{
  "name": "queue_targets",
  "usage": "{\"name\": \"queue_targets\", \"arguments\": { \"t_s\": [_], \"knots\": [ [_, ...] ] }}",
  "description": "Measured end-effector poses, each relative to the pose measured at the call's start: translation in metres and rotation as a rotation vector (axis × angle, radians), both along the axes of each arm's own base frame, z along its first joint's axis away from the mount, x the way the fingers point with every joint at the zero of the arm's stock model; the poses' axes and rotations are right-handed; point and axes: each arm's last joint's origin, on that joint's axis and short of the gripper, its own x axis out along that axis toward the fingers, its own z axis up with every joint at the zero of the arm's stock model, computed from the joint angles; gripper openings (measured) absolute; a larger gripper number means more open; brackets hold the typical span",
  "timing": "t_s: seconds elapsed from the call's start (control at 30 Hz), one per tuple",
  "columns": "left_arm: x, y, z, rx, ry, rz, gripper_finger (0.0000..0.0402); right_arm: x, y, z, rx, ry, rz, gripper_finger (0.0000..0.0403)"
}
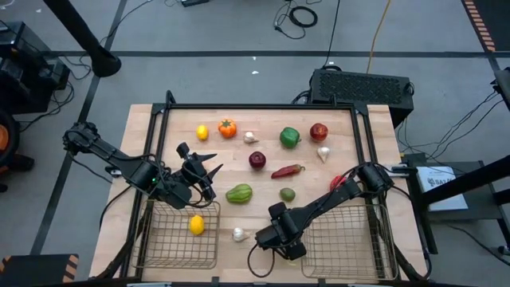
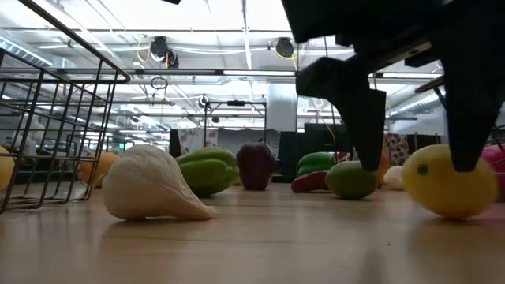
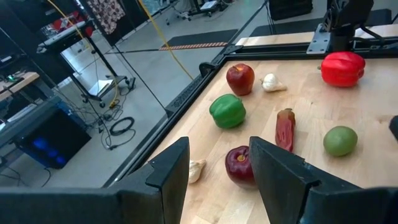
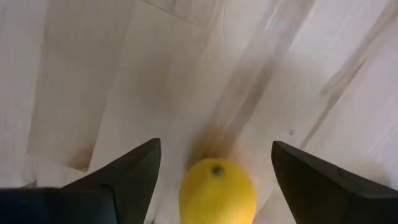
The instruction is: Sort produce into baskets
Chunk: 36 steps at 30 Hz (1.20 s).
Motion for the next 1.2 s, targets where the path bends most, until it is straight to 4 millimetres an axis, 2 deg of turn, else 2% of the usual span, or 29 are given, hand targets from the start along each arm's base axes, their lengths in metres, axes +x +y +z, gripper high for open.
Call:
{"name": "queue_targets", "arguments": {
  "t_s": [0.37, 0.67, 0.83, 1.03, 1.13, 1.2],
  "knots": [
    [0.0, 0.0, 0.0, 0.001, 0.0, 0.0, 0.0174, 0.005, -0.001, 0.003, -0.035, -0.064, 0.012, 0.0297],
    [0.0, 0.0, 0.0, 0.001, 0.001, 0.0, 0.0174, 0.022, -0.012, 0.04, -0.091, -0.163, -0.151, 0.0297],
    [0.0, 0.0, 0.0, -0.004, 0.003, -0.006, 0.0174, 0.022, -0.011, 0.052, -0.118, -0.183, -0.151, 0.0297],
    [0.0, -0.001, 0.0, -0.016, 0.009, -0.022, 0.0174, 0.021, -0.004, 0.054, -0.115, -0.199, -0.138, 0.0297],
    [0.0, -0.001, 0.0, -0.021, 0.006, -0.021, 0.0174, 0.018, -0.009, 0.054, -0.222, -0.209, -0.119, 0.0297],
    [0.0, -0.001, 0.0, -0.022, 0.006, -0.022, 0.0174, 0.013, -0.014, 0.054, -0.277, -0.153, -0.091, 0.0297]
  ]
}}
